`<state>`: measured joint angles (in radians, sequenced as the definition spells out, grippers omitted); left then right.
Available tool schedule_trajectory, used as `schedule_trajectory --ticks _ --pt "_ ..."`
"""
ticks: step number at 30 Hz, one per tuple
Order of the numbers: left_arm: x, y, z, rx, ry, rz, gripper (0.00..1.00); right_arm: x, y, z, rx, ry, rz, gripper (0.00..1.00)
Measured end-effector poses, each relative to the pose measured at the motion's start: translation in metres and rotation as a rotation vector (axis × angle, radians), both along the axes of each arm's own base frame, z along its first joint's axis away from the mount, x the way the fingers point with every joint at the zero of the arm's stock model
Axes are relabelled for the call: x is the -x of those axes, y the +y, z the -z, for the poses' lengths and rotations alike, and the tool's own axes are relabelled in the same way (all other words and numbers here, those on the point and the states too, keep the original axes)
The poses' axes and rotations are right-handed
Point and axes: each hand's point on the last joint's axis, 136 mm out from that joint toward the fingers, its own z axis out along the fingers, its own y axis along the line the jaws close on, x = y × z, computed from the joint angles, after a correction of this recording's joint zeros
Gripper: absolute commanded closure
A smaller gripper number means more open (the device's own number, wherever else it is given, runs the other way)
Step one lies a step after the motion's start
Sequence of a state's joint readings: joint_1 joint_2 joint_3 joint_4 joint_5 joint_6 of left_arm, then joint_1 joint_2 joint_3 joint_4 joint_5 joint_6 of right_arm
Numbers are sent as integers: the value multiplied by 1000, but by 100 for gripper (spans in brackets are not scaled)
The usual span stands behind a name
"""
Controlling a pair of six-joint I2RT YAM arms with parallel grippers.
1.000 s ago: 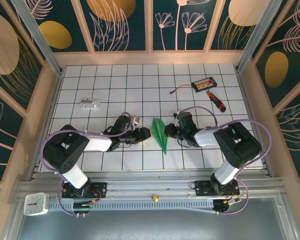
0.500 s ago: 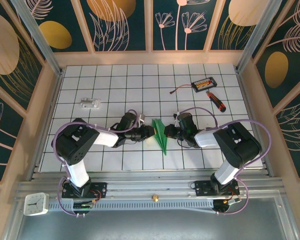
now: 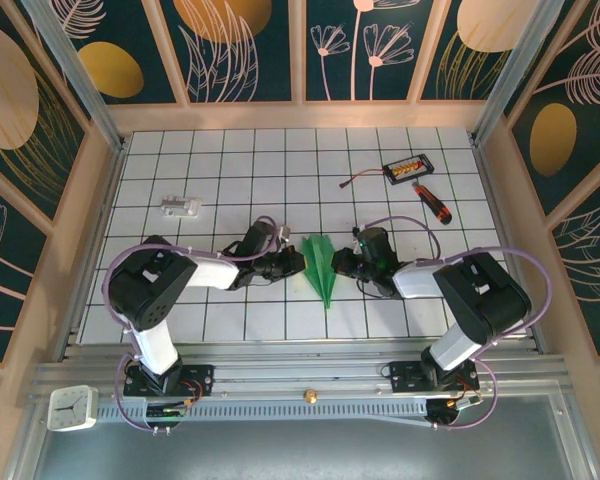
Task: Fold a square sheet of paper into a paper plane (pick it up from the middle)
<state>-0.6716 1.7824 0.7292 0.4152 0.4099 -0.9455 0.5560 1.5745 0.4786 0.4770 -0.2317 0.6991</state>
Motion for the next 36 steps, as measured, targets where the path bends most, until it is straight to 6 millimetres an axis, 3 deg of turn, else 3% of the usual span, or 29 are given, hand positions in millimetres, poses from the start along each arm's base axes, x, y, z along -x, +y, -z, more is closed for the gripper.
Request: schedule_trajectory --ticks 6,13,18,36 --pt "-8 7 -6 -38 -19 -21 100 -1 -8 0 -19 5 91 94" --pt "-7 11 -2 -52 -2 -30 100 2 2 -2 -43 1 146 94" --pt "-7 10 2 -48 9 -30 100 3 4 8 -34 20 166 91" --pt "-3 17 9 -66 23 -45 64 0 8 1 -57 -4 165 73"
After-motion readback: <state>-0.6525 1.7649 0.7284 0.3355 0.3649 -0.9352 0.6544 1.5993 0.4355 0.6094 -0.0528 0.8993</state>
